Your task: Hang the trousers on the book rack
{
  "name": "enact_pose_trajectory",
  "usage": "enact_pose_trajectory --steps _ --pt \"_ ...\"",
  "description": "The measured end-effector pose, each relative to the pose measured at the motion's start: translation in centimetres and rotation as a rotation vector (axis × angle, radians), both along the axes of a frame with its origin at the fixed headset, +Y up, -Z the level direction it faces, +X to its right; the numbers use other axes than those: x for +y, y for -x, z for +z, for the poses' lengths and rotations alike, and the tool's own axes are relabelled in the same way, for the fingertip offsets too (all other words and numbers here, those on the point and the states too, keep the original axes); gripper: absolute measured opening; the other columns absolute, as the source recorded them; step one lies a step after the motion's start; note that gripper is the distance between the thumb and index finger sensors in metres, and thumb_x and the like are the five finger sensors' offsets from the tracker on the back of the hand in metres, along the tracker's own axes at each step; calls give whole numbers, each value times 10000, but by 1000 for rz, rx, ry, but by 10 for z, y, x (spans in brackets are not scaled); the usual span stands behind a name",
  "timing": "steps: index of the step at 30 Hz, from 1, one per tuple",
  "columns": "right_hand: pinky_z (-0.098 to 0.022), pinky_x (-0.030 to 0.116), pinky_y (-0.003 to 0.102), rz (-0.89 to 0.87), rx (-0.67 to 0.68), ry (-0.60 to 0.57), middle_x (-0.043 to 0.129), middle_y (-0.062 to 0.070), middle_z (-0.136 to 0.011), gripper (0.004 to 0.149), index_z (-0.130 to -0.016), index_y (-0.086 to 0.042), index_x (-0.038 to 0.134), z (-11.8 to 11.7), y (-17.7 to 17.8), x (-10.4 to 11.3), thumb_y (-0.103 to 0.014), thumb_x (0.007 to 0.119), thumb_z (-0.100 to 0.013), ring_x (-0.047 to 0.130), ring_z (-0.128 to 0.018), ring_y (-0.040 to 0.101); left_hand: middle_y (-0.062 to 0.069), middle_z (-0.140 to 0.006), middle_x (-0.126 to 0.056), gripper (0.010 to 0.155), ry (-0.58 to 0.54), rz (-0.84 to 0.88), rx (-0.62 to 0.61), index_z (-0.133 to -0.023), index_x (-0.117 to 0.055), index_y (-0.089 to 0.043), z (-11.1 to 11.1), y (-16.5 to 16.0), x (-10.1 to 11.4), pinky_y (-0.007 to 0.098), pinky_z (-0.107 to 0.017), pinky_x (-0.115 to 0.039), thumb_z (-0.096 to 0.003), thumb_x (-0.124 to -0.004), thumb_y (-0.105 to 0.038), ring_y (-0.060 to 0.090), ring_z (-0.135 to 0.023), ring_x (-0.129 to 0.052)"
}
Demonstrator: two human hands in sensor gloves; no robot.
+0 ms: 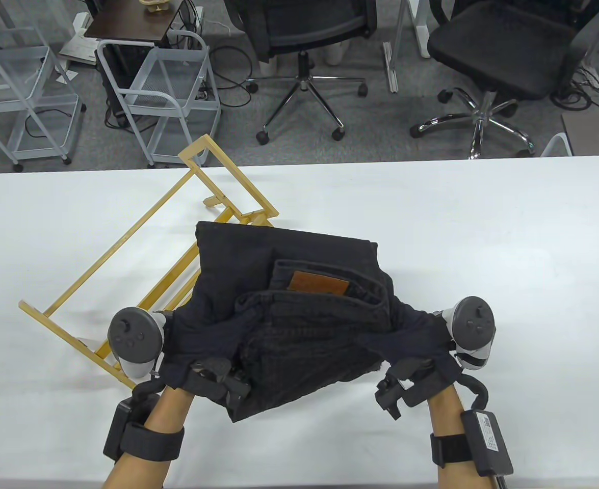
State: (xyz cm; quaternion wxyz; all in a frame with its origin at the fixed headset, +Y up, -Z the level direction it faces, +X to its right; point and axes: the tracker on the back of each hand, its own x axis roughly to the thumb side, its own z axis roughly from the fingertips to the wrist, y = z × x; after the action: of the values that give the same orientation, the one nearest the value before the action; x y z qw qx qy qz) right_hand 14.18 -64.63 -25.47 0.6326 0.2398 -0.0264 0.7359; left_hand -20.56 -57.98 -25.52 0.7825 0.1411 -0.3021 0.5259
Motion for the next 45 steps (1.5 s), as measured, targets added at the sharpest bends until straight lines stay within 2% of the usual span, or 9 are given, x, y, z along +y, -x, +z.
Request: enact_pose_trajectory --steps 2,7,12,15,18,24,33,45 --pt "-515 846 536 7 37 41 469 149 -1117 896 -1013 -152 415 -2 1 -6 -385 945 -329 963 -767 359 -160 -965 -796 797 -46 -38 20 -1022 -365 -298 3 0 8 413 -422 -927 -443 -909 -362 195 -422 -1145" --pt "-584 715 644 25 96 149 366 196 -1136 991 -1031 -83 296 -8 5 -17 -438 922 -351 839 -887 422 -179 -966 -794 768 -112 -138 59 -1020 -389 -318 7 -2 22 413 -433 -926 -449 -901 -350 197 -420 -1144" --pt "-595 673 660 28 67 182 366 207 -1131 991 -1031 -73 281 -11 5 -24 -485 891 -369 800 -906 447 -185 -970 -793 753 -146 -184 73 -1018 -407 -325 5 -5 32 418 -447 -928 -452 -902 -340 203 -424 -1146" --pt "-598 610 699 19 49 207 315 240 -1131 1022 -1030 -52 238 -13 -1 -29 -550 849 -381 706 -931 515 -187 -973 -788 752 -148 -176 97 -1019 -403 -328 3 -3 40 423 -460 -928 -456 -902 -334 205 -434 -1148" --pt "-592 596 711 -10 19 223 281 248 -1130 1022 -1029 -43 207 -14 -8 -32 -593 801 -404 673 -957 497 -196 -977 -783 749 -169 -165 141 -1018 -403 -337 0 0 49 428 -471 -930 -457 -900 -330 208 -448 -1151" --pt "-585 589 720 -52 -40 220 253 239 -1133 1030 -1029 -49 192 -14 -17 -33 -621 779 -407 650 -953 528 -217 -978 -776 742 -206 -138 279 -1013 -410 -360 -5 13 68 429 -474 -933 -457 -901 -332 204 -459 -1154" --pt "-590 596 715 -50 -23 210 241 216 -1141 1016 -1032 -68 184 -14 -16 -31 -629 763 -413 662 -955 522 -223 -979 -775 739 -178 -118 459 -1012 -411 -365 -27 45 80 429 -473 -935 -460 -901 -335 201 -463 -1157" --pt "-582 602 719 -49 -54 222 244 207 -1142 995 -1034 -76 195 -16 -26 -33 -607 768 -418 667 -945 534 -207 -985 -773 731 -50 -98 603 -1013 -416 -361 -66 86 71 431 -468 -945 -465 -898 -333 202 -463 -1165"
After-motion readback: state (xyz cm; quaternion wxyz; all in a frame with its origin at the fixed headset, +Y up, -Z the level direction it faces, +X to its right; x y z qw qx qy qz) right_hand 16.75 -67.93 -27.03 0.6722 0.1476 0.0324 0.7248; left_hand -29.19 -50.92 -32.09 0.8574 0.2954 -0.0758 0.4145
